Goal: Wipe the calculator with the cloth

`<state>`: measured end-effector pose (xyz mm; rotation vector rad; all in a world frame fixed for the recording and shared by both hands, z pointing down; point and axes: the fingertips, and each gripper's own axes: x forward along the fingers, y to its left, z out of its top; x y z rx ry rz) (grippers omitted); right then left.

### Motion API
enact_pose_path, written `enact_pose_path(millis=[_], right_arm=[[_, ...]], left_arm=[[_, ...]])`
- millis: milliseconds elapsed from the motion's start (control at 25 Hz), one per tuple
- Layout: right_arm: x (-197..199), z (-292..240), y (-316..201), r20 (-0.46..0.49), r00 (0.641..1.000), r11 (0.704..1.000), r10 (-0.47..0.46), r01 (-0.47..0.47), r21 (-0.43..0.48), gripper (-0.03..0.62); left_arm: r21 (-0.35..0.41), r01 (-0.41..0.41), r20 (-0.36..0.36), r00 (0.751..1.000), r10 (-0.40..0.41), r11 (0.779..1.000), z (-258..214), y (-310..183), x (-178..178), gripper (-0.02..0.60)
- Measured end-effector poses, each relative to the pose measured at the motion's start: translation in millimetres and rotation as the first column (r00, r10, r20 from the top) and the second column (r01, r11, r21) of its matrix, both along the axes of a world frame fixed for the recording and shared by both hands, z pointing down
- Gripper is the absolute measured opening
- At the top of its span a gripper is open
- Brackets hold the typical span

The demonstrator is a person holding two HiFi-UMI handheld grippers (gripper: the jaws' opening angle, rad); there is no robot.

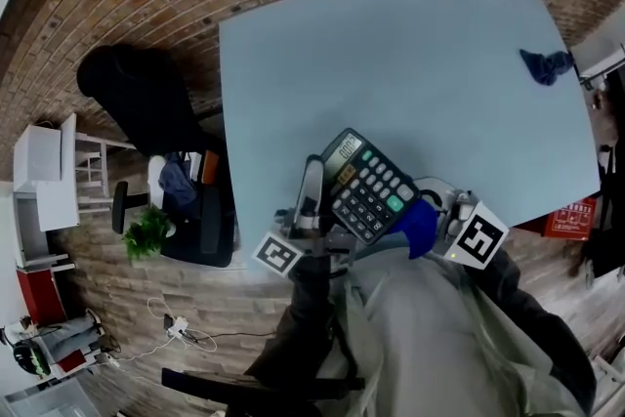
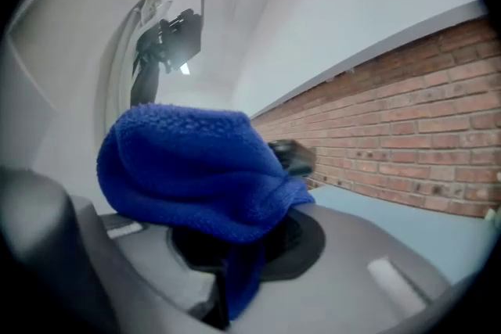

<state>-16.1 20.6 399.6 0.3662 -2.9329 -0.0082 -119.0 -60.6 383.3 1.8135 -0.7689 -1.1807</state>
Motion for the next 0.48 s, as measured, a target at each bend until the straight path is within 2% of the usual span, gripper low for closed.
enact_pose_path(millis=[80,160,240,320,400,480], right_arm=[[20.2,0.9,-25.7,0.055,0.985,0.982,0.161,-0.155,-0.109,0.046],[28.3,0.2,-40.7,0.062,0.975,0.972,0.215,-0.207,-0.115,0.046],[15.7,-1.4,-33.1,0.049,0.987,0.985,0.155,-0.150,-0.082,0.046],[-8.9,3.2,-3.3,-0.002,1.000,0.999,0.004,-0.004,-0.047,0.046],[-28.4,13.3,29.6,-0.077,0.985,0.988,-0.153,0.152,-0.018,0.046],[-31.5,18.6,41.5,-0.087,0.975,0.978,-0.206,0.206,0.000,0.046]], left_arm=[[-0.002,-0.015,0.003,1.000,0.015,1.000,0.1,1.9,7.2,0.046],[-0.005,-0.022,0.006,1.000,0.022,1.000,0.0,1.4,15.4,0.046],[-0.014,-0.012,-0.003,1.000,0.012,1.000,1.7,-2.2,16.6,0.046],[-0.023,-0.002,-0.002,1.000,0.002,1.000,3.9,-5.9,12.9,0.046],[-0.025,0.001,0.023,1.000,0.000,1.000,5.2,-7.4,10.4,0.046],[-0.030,0.011,0.043,0.999,-0.010,0.999,8.9,-7.6,6.4,0.046]])
